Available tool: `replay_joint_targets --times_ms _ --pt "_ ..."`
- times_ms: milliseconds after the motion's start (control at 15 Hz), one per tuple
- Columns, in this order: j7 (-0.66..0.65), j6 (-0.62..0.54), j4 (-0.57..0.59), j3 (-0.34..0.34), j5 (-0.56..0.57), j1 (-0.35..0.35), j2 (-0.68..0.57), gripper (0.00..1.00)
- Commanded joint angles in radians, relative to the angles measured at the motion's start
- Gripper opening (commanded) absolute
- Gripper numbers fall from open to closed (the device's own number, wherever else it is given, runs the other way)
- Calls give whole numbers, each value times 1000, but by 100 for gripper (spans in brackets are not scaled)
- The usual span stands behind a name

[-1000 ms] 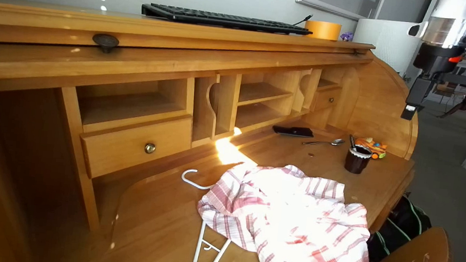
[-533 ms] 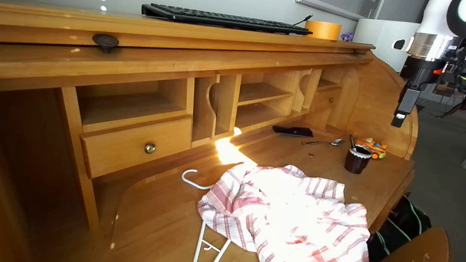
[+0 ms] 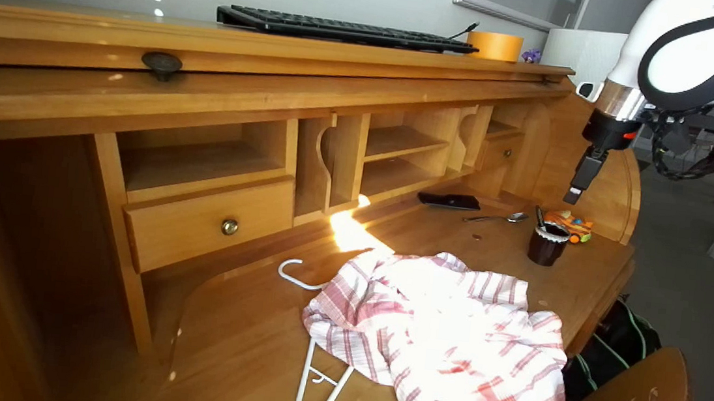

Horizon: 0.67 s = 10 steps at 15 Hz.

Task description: Remove the marker from the cup and put it on the table

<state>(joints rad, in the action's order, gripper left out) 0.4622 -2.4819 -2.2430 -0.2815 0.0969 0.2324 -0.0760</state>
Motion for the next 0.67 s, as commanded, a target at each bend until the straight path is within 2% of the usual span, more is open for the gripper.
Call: replay_joint_targets --times_ms 0,333,600 --pt "-43 -68 78 11 -40 36 -132 100" --pt "-148 -155 144 18 -60 76 -226 100" --pt "-167 -150 174 36 -100 108 -263 100"
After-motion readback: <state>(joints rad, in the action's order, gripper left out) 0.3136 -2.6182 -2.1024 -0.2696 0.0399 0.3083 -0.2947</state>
